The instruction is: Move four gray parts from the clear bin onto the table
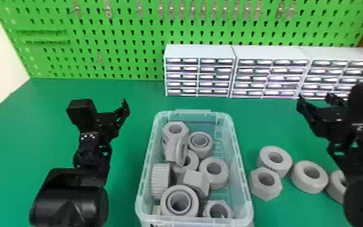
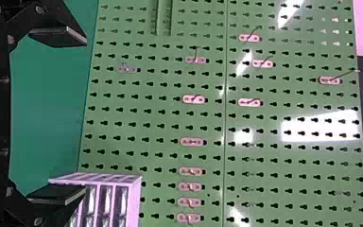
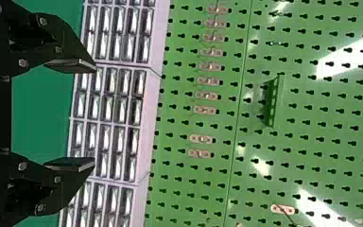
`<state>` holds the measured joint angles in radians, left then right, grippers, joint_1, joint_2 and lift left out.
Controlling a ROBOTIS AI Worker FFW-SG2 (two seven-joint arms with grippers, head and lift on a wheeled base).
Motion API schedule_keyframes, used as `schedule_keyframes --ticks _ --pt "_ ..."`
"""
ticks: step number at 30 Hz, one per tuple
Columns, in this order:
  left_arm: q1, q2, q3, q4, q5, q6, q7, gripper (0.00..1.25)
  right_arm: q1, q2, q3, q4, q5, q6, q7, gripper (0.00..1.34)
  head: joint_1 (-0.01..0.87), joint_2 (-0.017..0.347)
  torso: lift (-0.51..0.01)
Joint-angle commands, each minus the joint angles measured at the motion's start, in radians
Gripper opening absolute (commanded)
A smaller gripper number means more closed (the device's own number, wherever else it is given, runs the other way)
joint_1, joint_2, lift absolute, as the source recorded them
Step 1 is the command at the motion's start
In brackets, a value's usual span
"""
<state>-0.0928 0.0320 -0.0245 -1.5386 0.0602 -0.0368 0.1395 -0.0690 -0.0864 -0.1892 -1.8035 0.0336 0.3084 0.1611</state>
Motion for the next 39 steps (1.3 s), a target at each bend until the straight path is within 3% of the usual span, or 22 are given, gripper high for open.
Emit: schedule_keyframes --ticks 1,39 --pt "0.001 0.0 0.0 0.0 0.001 0.0 0.0 1.07 0.0 -0.001 0.002 0.001 -0.001 0.0 0.0 0.78 0.693 0.072 -0.052" --pt "0.002 0.0 -0.005 0.002 0.003 0.0 0.0 1.07 0.002 0.001 0.002 0.009 -0.004 0.005 0.0 0.78 0.693 0.072 -0.052"
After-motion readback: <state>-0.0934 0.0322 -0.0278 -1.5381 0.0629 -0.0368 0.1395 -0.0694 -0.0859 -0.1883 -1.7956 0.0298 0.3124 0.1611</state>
